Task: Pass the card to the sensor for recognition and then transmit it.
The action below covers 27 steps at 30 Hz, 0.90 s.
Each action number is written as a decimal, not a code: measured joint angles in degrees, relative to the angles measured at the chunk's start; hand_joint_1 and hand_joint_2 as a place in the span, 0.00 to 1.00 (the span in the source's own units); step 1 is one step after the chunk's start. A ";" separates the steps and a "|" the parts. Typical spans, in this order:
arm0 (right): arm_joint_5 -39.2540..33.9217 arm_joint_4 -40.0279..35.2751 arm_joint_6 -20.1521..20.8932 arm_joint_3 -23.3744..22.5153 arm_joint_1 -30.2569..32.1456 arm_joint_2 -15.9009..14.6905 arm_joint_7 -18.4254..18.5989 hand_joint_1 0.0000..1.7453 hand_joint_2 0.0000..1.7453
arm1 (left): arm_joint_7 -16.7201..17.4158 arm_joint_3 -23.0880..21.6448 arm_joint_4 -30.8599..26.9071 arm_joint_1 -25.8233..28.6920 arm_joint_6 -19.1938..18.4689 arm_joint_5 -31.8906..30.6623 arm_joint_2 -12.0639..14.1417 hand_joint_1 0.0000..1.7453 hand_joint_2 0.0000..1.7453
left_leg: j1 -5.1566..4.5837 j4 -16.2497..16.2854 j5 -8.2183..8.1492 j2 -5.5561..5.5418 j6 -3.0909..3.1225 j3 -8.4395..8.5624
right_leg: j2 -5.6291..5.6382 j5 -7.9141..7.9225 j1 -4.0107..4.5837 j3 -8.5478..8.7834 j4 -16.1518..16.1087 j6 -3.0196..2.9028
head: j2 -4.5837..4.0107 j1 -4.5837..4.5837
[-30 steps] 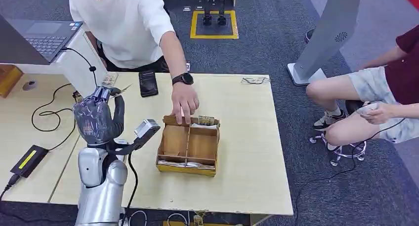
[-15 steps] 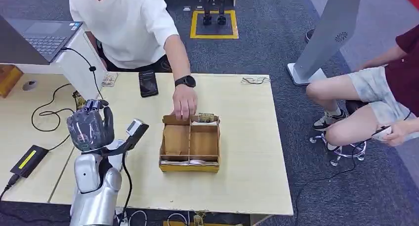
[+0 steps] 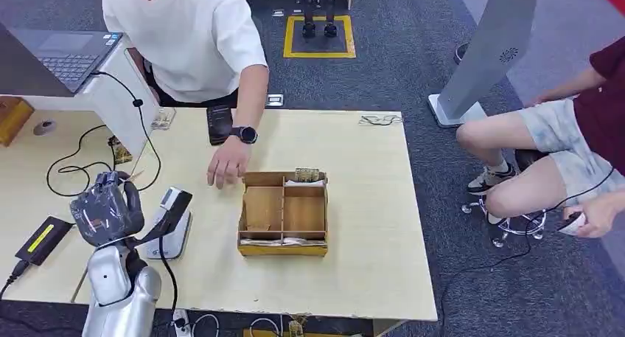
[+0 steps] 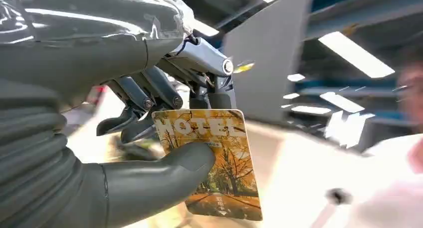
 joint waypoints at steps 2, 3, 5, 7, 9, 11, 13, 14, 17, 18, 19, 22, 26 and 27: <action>-0.02 0.00 0.00 0.00 -0.02 -0.13 0.00 0.00 0.00 | 3.30 -0.09 0.00 0.83 -1.11 -0.02 1.16 1.00 1.00 | 0.00 0.00 0.00 -0.02 0.00 -0.01 | -0.02 0.00 0.00 0.00 0.00 0.00 | 0.00 0.00; 0.00 0.00 0.00 0.00 -0.02 -0.20 0.09 0.00 0.00 | 4.49 -0.22 0.00 1.15 -1.83 -0.02 1.74 1.00 1.00 | 0.00 0.00 0.00 -0.02 0.00 -0.01 | -0.03 -0.01 0.00 0.00 0.00 0.00 | 0.00 0.02; -0.02 0.00 -0.07 0.00 -0.06 -0.31 0.11 0.00 0.00 | 8.18 -0.96 0.00 1.70 -3.56 -0.02 2.89 1.00 1.00 | 0.00 0.00 0.00 -0.02 0.00 -0.01 | -0.02 -0.01 0.00 0.00 0.00 0.00 | 0.00 0.00; -0.02 0.00 -0.09 0.00 -0.05 -0.37 0.26 0.00 0.00 | 11.89 -2.30 0.00 2.26 -5.22 -0.02 4.04 1.00 1.00 | 0.00 0.00 0.00 -0.01 0.00 -0.01 | -0.02 0.00 0.00 0.00 0.00 0.00 | 0.00 0.02; 0.00 0.00 -0.09 0.00 -0.06 -0.39 0.26 0.00 0.00 | 13.50 -3.78 0.00 2.77 -6.20 -0.02 5.18 1.00 1.00 | 0.00 0.00 0.00 -0.01 0.00 -0.01 | -0.02 0.00 0.00 0.00 0.00 0.00 | 0.00 0.02; -0.02 0.00 -0.09 0.00 -0.07 -0.42 0.35 0.00 0.00 | 14.17 -4.68 0.15 2.98 -7.40 -0.02 5.83 1.00 1.00 | 0.00 0.00 0.00 -0.02 0.00 -0.01 | -0.03 0.00 0.00 0.01 0.00 0.00 | 0.00 0.00; -0.02 0.00 -0.07 0.00 -0.09 -0.44 0.44 0.00 0.00 | 15.40 -5.42 0.50 3.02 -10.83 -0.02 6.27 1.00 1.00 | 0.00 0.00 0.01 -0.02 0.00 0.00 | -0.03 0.00 0.00 0.01 0.00 0.00 | 0.00 0.00; -0.02 0.00 -0.07 -0.02 -0.11 -0.44 0.59 0.00 0.00 | 16.08 -5.77 0.72 3.04 -12.86 -0.02 6.34 1.00 1.00 | 0.00 0.00 0.01 -0.02 0.00 0.00 | -0.03 0.00 0.00 0.01 0.00 0.00 | 0.00 0.00; -0.02 0.07 -0.07 -0.04 -0.19 -0.68 0.74 0.00 0.00 | 18.24 -6.51 1.66 3.05 -16.95 -0.02 6.55 1.00 1.00 | 0.00 0.00 0.01 -0.01 -0.01 0.00 | -0.01 0.00 0.00 0.01 0.00 0.00 | 0.00 0.00; -0.02 0.09 -0.07 -0.07 -0.22 -0.79 0.74 0.00 0.00 | 18.24 -6.75 1.88 3.03 -17.59 -0.02 6.64 1.00 1.00 | 0.00 0.00 0.01 -0.01 0.00 0.00 | -0.02 0.00 0.00 0.01 0.00 0.00 | 0.00 0.02; 0.00 0.13 -0.07 -0.07 -0.28 -0.83 0.77 0.00 0.00 | 18.24 -6.91 2.06 3.03 -18.14 -0.02 6.69 1.00 1.00 | 0.00 0.00 0.01 -0.02 0.00 -0.01 | -0.02 0.00 0.00 0.01 0.00 0.00 | 0.00 0.02; -0.02 0.28 -0.15 -0.15 -0.50 -1.12 0.87 0.00 0.00 | 17.66 -6.97 2.75 3.02 -19.73 -0.02 6.66 1.00 1.00 | 0.00 0.00 0.01 -0.01 0.00 -0.01 | -0.01 0.00 0.00 0.00 0.00 0.00 | 0.00 0.02; -0.02 0.50 -0.33 -0.24 -0.60 -1.33 0.94 0.00 0.00 | 14.90 -6.99 2.93 3.02 -20.80 -0.02 6.45 1.00 1.00 | 0.00 0.00 0.01 -0.01 -0.01 0.00 | -0.02 0.00 0.00 -0.01 0.00 0.00 | 0.00 0.02; 0.00 0.50 -0.33 -0.26 -0.62 -1.33 0.94 0.00 0.00 | 14.17 -6.99 2.95 3.02 -21.07 -0.02 6.20 1.00 1.00 | 0.00 0.00 0.01 -0.01 -0.01 0.00 | -0.02 0.00 0.00 -0.01 0.00 0.00 | 0.00 0.00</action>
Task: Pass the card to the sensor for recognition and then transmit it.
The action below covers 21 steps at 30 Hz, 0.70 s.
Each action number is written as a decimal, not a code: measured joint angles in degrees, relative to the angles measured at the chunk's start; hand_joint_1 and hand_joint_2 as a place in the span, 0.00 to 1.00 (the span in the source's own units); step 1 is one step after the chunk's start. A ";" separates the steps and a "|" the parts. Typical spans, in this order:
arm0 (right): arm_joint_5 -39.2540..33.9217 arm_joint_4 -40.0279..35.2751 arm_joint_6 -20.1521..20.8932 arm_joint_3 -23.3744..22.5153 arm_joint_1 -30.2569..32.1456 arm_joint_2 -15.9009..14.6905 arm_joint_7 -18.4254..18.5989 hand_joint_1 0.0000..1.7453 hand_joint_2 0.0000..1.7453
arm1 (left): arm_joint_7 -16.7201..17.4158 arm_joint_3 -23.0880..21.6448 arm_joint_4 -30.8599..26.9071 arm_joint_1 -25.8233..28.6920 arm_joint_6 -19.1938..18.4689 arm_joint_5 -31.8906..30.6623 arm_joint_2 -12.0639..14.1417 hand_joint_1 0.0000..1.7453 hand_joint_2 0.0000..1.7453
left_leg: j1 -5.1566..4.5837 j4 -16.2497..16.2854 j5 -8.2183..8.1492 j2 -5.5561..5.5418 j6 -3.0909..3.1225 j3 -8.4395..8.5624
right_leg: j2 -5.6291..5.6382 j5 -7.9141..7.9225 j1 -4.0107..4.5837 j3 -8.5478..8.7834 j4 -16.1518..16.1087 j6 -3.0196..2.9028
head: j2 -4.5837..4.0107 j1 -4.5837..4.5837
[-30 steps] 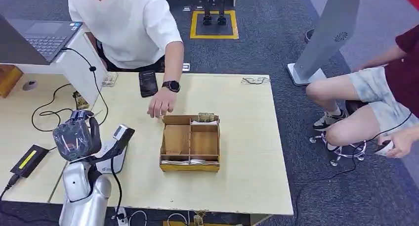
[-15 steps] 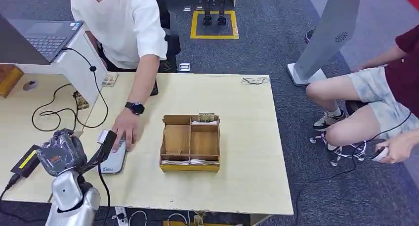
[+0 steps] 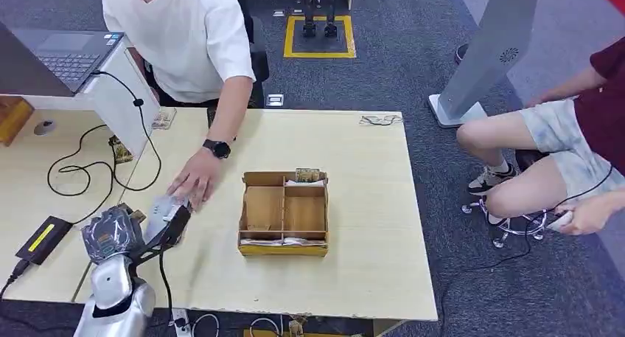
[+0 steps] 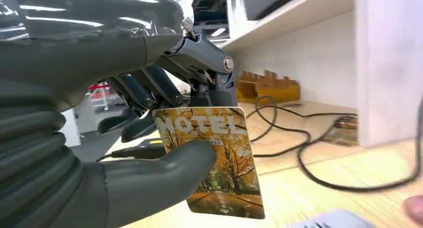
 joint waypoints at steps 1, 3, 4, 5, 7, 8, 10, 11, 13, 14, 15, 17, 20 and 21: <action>-0.02 0.00 0.00 -0.02 0.00 -0.02 0.00 0.00 0.00 | -0.55 0.00 0.02 0.00 -0.06 0.00 -0.15 1.00 1.00 | 0.00 0.00 0.00 0.00 0.00 0.00 | 0.00 0.00 0.00 0.00 0.00 0.00 | 0.00 0.00; -0.02 0.00 0.02 -0.07 0.00 -0.02 -0.13 0.00 0.00 | -2.00 0.00 0.02 0.00 -0.06 0.00 -0.63 1.00 1.00 | 0.00 0.00 0.00 0.00 0.00 0.00 | 0.00 0.00 0.00 0.01 0.00 0.00 | 0.00 0.02; 0.00 0.00 0.02 -0.07 0.00 -0.04 -0.20 0.00 0.00 | -2.51 0.00 0.02 -0.01 -0.06 0.00 -0.81 1.00 1.00 | 0.00 0.00 0.00 0.00 0.00 0.00 | 0.00 0.00 0.00 0.01 0.00 0.00 | 0.00 0.00; 0.00 0.00 0.02 -0.07 -0.01 -0.02 -0.20 0.00 0.00 | -2.75 0.00 0.04 -0.01 -0.06 0.00 -1.07 1.00 1.00 | 0.00 0.00 0.00 0.00 0.00 0.00 | 0.00 0.00 0.00 0.01 0.00 0.00 | 0.00 0.02; 0.00 0.00 0.09 -0.09 -0.01 -0.04 -0.22 0.00 0.00 | -3.67 0.00 0.20 -0.05 -0.09 0.00 -1.51 1.00 1.00 | 0.00 0.00 0.00 0.00 0.00 0.00 | 0.00 0.00 0.00 0.01 0.00 0.00 | 0.00 0.02; -0.02 0.00 0.09 -0.11 -0.01 -0.04 -0.24 0.00 0.00 | -4.17 0.02 0.28 -0.12 -0.17 0.00 -1.66 1.00 1.00 | 0.00 0.00 0.00 -0.01 0.00 0.00 | 0.00 0.00 0.00 0.01 0.00 0.00 | 0.00 0.00; 0.00 0.00 0.09 -0.13 -0.02 -0.04 -0.26 0.00 0.00 | -4.72 0.02 0.33 -0.15 -0.22 0.00 -2.01 1.00 1.00 | 0.00 0.00 0.00 -0.01 0.00 0.00 | -0.01 0.00 0.00 0.02 0.00 0.00 | 0.00 0.02; -0.02 0.00 0.11 -0.13 -0.02 -0.04 -0.26 0.00 0.00 | -4.85 0.02 0.33 -0.16 -0.26 0.00 -2.08 1.00 1.00 | 0.00 0.00 0.00 -0.01 0.00 0.00 | 0.00 0.00 0.00 0.02 0.00 0.00 | 0.00 0.00; -0.02 0.00 0.11 -0.13 -0.01 -0.04 -0.26 0.00 0.00 | -5.07 0.02 0.33 -0.17 -0.33 0.00 -2.36 1.00 1.00 | 0.00 0.00 0.00 -0.01 0.00 0.00 | 0.00 0.00 0.00 0.02 0.00 0.00 | 0.00 0.00; -0.02 0.00 0.11 -0.13 -0.01 -0.04 -0.26 0.00 0.00 | -5.07 0.02 0.33 -0.19 -0.35 0.00 -2.47 1.00 1.00 | 0.00 0.00 0.00 -0.01 0.00 0.01 | 0.00 0.00 0.00 0.02 0.00 0.00 | 0.00 0.00; -0.02 0.00 0.11 -0.15 -0.02 -0.04 -0.26 0.00 0.00 | -5.24 0.02 0.33 -0.20 -0.37 0.00 -2.51 1.00 1.00 | 0.00 0.00 0.00 -0.01 0.00 0.01 | -0.01 0.00 0.00 0.02 0.00 0.00 | 0.00 0.02; 0.00 0.00 0.13 -0.18 -0.02 -0.04 -0.26 0.00 0.00 | -6.12 0.02 0.42 -0.24 -0.61 0.00 -2.82 1.00 1.00 | 0.00 0.00 0.00 -0.01 0.00 0.01 | -0.01 0.00 0.00 0.02 0.00 0.00 | 0.00 0.00; -0.02 -0.02 0.18 -0.22 -0.02 -0.04 -0.26 0.00 0.00 | -6.82 0.02 0.85 -0.36 -0.78 0.00 -3.25 1.00 1.00 | 0.00 0.00 0.00 -0.01 0.00 0.01 | -0.01 0.00 0.00 0.03 0.00 0.00 | 0.00 0.02; -0.02 -0.02 0.20 -0.22 -0.02 -0.04 -0.28 0.00 0.00 | -6.82 0.02 1.07 -0.41 -1.02 0.00 -3.41 1.00 1.00 | 0.00 0.00 0.00 -0.01 0.00 0.01 | -0.01 0.00 0.00 0.03 0.00 0.00 | 0.00 0.00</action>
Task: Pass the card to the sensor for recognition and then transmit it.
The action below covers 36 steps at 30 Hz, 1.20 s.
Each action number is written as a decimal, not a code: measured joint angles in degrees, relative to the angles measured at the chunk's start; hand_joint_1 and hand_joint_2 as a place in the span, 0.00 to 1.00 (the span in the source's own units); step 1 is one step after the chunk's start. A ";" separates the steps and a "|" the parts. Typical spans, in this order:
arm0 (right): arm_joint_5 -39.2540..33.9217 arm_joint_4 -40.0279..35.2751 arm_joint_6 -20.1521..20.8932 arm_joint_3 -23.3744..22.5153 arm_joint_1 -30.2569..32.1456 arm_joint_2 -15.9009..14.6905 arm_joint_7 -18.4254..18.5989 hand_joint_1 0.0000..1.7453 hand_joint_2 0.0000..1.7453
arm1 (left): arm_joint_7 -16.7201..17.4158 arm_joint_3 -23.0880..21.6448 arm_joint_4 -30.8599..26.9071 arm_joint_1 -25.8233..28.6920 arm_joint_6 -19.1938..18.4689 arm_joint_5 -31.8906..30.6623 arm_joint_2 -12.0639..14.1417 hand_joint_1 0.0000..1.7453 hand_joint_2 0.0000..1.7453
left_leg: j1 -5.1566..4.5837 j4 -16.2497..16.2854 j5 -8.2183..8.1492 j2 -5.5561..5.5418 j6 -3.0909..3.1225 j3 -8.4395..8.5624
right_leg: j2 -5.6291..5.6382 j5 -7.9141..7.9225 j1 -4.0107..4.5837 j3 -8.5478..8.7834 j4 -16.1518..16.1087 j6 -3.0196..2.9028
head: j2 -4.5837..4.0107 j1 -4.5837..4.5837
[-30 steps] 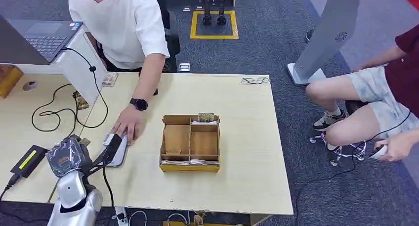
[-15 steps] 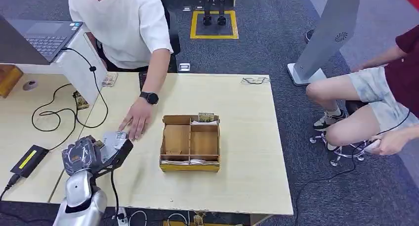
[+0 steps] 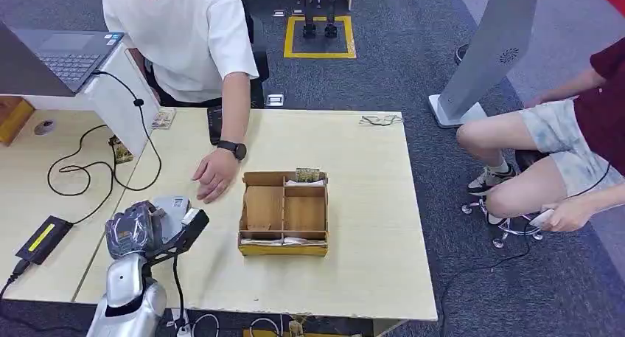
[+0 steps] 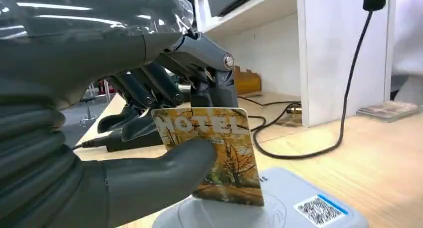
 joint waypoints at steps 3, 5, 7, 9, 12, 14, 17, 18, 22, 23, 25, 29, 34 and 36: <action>0.00 0.00 0.07 0.00 -0.02 0.00 -0.15 0.00 0.00 | 0.66 -0.04 1.20 -0.21 -0.77 0.00 -0.20 1.00 1.00 | 0.00 0.00 0.00 0.01 0.00 0.03 | 0.01 0.00 0.00 0.01 0.00 0.00 | 0.00 0.00; 0.00 0.00 0.07 0.00 -0.02 0.00 -0.26 0.00 0.00 | 0.76 -0.18 2.16 -0.41 -0.72 0.00 -0.35 1.00 1.00 | 0.00 0.00 0.00 0.00 0.00 0.03 | 0.00 0.00 0.00 0.01 0.00 0.00 | 0.00 0.00; 0.00 0.00 0.07 0.00 -0.06 0.00 -0.26 0.00 0.00 | 1.20 -0.20 2.91 -0.57 -0.76 0.00 -0.42 1.00 1.00 | 0.00 0.00 0.00 0.00 0.00 0.04 | 0.00 0.00 0.00 0.02 0.00 0.00 | 0.00 0.00; 0.00 0.00 0.07 0.00 -0.06 -0.02 -0.31 0.00 0.00 | 1.70 -0.33 3.66 -0.81 -1.35 -0.02 -0.44 1.00 1.00 | 0.00 0.00 0.00 0.00 0.00 0.05 | 0.00 0.00 0.00 0.04 0.00 0.00 | 0.00 0.02; 0.00 0.00 0.09 0.02 -0.08 -0.04 -0.22 0.00 0.00 | 2.52 -1.03 5.49 -1.18 -2.74 -0.02 -0.35 1.00 1.00 | 0.00 0.00 0.00 0.00 0.00 0.07 | 0.00 0.00 0.00 0.07 0.00 0.00 | 0.00 0.02; 0.00 0.00 0.17 0.02 -0.08 -0.11 0.07 0.00 0.00 | 3.35 -2.12 7.13 -1.77 -3.37 -0.02 0.04 1.00 1.00 | 0.00 0.00 0.00 -0.02 0.00 0.08 | -0.03 0.00 0.00 0.12 0.00 0.00 | 0.00 0.02; 0.00 0.02 0.24 0.04 -0.16 -0.26 0.09 0.00 0.00 | 4.08 -3.69 9.70 -3.02 -4.02 -0.04 0.63 1.00 1.00 | -0.01 -0.01 0.00 -0.04 0.00 0.27 | -0.06 -0.01 0.00 0.32 0.00 0.00 | 0.00 0.00; 0.02 0.02 0.24 0.07 -0.20 -0.28 0.09 0.00 0.00 | 4.26 -4.18 10.43 -3.24 -4.09 -0.04 0.83 1.00 1.00 | -0.01 -0.02 -0.01 -0.04 0.00 0.32 | -0.07 -0.02 -0.01 0.37 0.00 0.00 | 0.00 0.02; 0.02 0.02 0.22 0.20 -0.25 -0.48 0.02 0.00 0.00 | 4.50 -5.53 12.51 -4.44 -4.29 -0.04 1.16 1.00 1.00 | -0.01 -0.05 -0.01 -0.05 0.01 0.42 | -0.10 -0.03 0.00 0.53 0.00 0.00 | 0.00 0.00; 0.02 0.02 0.20 0.22 -0.26 -0.50 0.02 0.00 0.00 | 4.48 -5.79 12.86 -4.64 -4.29 -0.04 1.29 1.00 1.00 | -0.01 -0.05 -0.01 -0.05 0.01 0.46 | -0.10 -0.03 0.00 0.57 0.00 0.00 | 0.00 0.02; 0.00 0.02 0.13 0.22 -0.25 -0.57 0.02 0.00 0.00 | 4.50 -5.97 13.42 -4.91 -4.29 -0.04 1.46 1.00 1.00 | -0.01 -0.06 0.02 -0.05 0.03 0.55 | -0.10 -0.03 0.00 0.65 0.00 0.00 | 0.00 0.02; 0.02 0.04 0.13 0.26 -0.24 -0.68 0.02 0.00 0.00 | 4.70 -6.05 13.91 -5.13 -4.29 -0.04 1.57 1.00 1.00 | -0.01 -0.06 0.03 -0.05 0.03 0.68 | -0.09 -0.01 0.00 0.79 0.00 0.00 | 0.00 0.02; 0.00 0.09 0.02 0.37 -0.24 -0.76 0.02 0.00 0.00 | 4.70 -6.23 14.17 -5.16 -3.33 -0.04 1.75 1.00 1.00 | -0.01 -0.06 0.04 -0.06 0.05 0.80 | -0.10 -0.01 0.00 0.93 0.00 0.00 | 0.00 0.02; 0.02 0.09 -0.04 0.52 -0.18 -0.77 0.02 0.00 0.00 | 4.70 -6.23 14.14 -4.87 -1.29 -0.04 1.84 1.00 1.00 | -0.01 -0.06 0.05 -0.05 0.05 0.80 | -0.09 -0.01 0.00 0.91 0.00 0.00 | 0.00 0.00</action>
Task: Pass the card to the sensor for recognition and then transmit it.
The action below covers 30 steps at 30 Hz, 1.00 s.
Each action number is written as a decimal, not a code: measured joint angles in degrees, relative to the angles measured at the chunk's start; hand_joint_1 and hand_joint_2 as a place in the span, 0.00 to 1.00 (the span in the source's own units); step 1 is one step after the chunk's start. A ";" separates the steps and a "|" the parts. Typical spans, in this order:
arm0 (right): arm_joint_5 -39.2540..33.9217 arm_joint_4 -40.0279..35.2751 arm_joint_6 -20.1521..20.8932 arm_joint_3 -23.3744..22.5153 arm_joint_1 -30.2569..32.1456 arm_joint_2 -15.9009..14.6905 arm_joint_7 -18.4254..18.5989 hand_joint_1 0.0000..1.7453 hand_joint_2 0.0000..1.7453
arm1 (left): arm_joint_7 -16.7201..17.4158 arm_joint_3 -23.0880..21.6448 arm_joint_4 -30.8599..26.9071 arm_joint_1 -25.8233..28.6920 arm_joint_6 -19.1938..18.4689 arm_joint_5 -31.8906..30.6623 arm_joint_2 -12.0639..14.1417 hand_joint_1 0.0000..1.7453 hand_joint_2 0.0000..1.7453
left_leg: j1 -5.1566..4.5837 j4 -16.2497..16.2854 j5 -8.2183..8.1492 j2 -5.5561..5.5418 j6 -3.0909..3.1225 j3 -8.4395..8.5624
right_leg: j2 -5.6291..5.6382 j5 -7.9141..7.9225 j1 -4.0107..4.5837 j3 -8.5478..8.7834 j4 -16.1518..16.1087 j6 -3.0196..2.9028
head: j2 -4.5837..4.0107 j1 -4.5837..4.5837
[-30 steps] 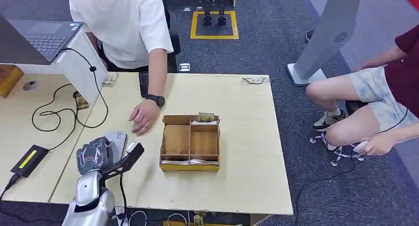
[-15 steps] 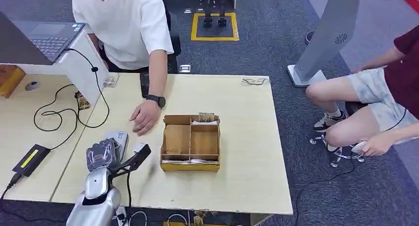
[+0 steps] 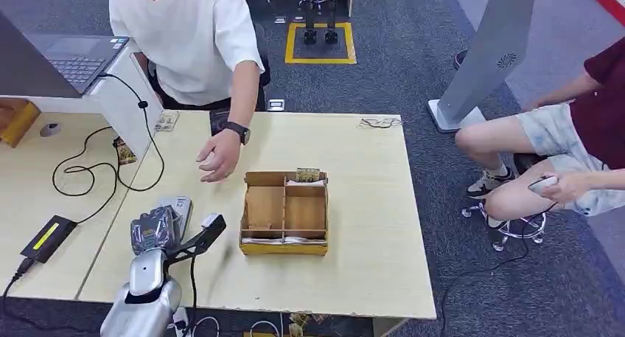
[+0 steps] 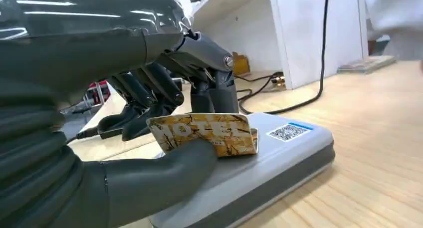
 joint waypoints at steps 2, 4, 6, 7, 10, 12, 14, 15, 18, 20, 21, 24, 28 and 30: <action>0.00 0.00 -0.02 0.04 0.03 0.00 0.00 0.00 0.00 | 0.00 0.00 -0.18 0.20 0.48 0.00 0.02 1.00 1.00 | 0.00 0.00 0.03 -0.02 -0.03 0.00 | -0.01 0.00 0.00 -0.01 0.00 0.00 | 0.00 0.00; -0.02 0.00 -0.04 0.04 0.02 0.00 0.00 0.00 0.00 | 0.00 0.00 -0.20 0.20 0.48 0.00 0.04 1.00 1.00 | 0.00 0.00 0.03 -0.03 -0.03 -0.01 | -0.02 0.00 0.00 -0.01 0.00 0.00 | 0.00 0.02; -0.02 0.00 -0.04 0.07 0.02 0.00 0.00 0.00 0.00 | 0.00 0.00 -0.20 0.21 0.52 0.00 0.04 1.00 1.00 | 0.00 0.00 0.03 -0.03 -0.03 -0.01 | -0.02 0.00 0.00 -0.01 0.00 0.00 | 0.00 0.00; -0.02 0.00 -0.07 0.20 0.05 0.00 -0.02 0.00 0.00 | -0.04 0.00 -0.39 0.41 0.98 0.00 0.04 1.00 1.00 | 0.00 0.00 0.02 -0.03 -0.03 -0.02 | -0.01 0.00 0.00 -0.01 0.00 0.00 | 0.00 0.00; -0.02 0.00 -0.07 0.41 0.10 0.00 -0.04 0.00 0.00 | -1.80 0.06 -1.00 0.86 3.96 0.00 0.00 1.00 1.00 | 0.00 0.00 0.03 -0.02 -0.03 -0.03 | 0.00 0.01 0.00 -0.09 0.00 0.00 | 0.00 0.00; 0.00 -0.13 -0.02 0.81 0.41 0.04 -0.09 0.00 0.00 | -7.45 1.18 -2.48 1.75 9.62 0.02 -0.74 1.00 1.00 | 0.00 0.01 0.04 -0.02 -0.04 -0.13 | 0.00 0.02 0.00 -0.19 0.00 0.01 | 0.00 0.00; -0.02 -0.44 0.00 1.14 0.75 0.18 -0.09 0.00 0.00 | -13.89 3.04 -5.27 1.92 13.49 0.29 -2.45 1.00 1.00 | 0.00 0.03 0.13 -0.09 -0.01 -0.37 | -0.06 0.09 0.00 -0.38 0.00 0.09 | 0.00 0.04; -0.02 -0.68 0.02 1.22 0.79 0.35 -0.11 0.00 0.00 | -16.64 3.87 -6.94 1.91 14.40 0.70 -3.36 1.00 1.00 | 0.00 0.04 0.14 -0.07 -0.01 -0.47 | -0.04 0.14 0.00 -0.52 0.00 0.10 | 0.00 0.00; 0.00 -1.18 0.02 1.44 1.06 0.63 -0.46 0.00 0.00 | -22.56 4.61 -12.56 1.44 15.32 3.28 -5.71 1.00 1.00 | 0.00 0.06 0.16 -0.05 -0.03 -0.60 | 0.04 0.23 0.00 -0.70 0.00 0.02 | 0.00 0.00; 0.00 -1.40 0.02 1.46 1.11 0.85 -0.59 0.00 0.00 | -24.81 4.61 -16.42 0.37 14.86 5.34 -7.43 1.00 1.00 | 0.00 0.06 0.17 -0.05 0.00 -0.66 | 0.03 0.23 0.00 -0.74 0.00 0.02 | 0.00 0.02; -0.02 -1.55 0.04 1.51 1.10 0.94 -0.68 0.00 0.00 | -25.09 4.61 -18.20 -0.18 14.34 5.68 -8.11 1.00 1.00 | 0.00 0.06 0.17 -0.04 -0.01 -0.65 | 0.04 0.23 0.00 -0.75 0.00 0.02 | 0.00 0.02; -0.02 -1.55 0.07 1.62 1.09 0.96 -0.98 0.00 0.00 | -25.66 4.28 -21.18 -2.00 13.39 5.38 -9.66 1.00 1.00 | 0.00 0.06 0.18 -0.04 -0.01 -0.71 | 0.03 0.23 0.00 -0.82 0.00 0.02 | 0.00 0.00; 0.00 -1.36 -0.48 2.12 0.98 0.96 -1.40 0.00 0.00 | -25.11 2.58 -23.39 -5.16 11.84 2.73 -11.50 1.00 1.00 | 0.00 0.06 0.19 -0.04 -0.02 -0.75 | 0.04 0.24 0.00 -0.83 0.00 0.02 | 0.00 0.02; 0.00 -1.03 -0.66 2.40 0.95 0.94 -1.66 0.00 0.00 | -24.65 2.01 -23.45 -6.54 11.30 2.14 -11.89 1.00 1.00 | 0.00 0.06 0.19 -0.02 -0.02 -0.75 | 0.05 0.25 0.00 -0.85 0.00 0.02 | 0.00 0.02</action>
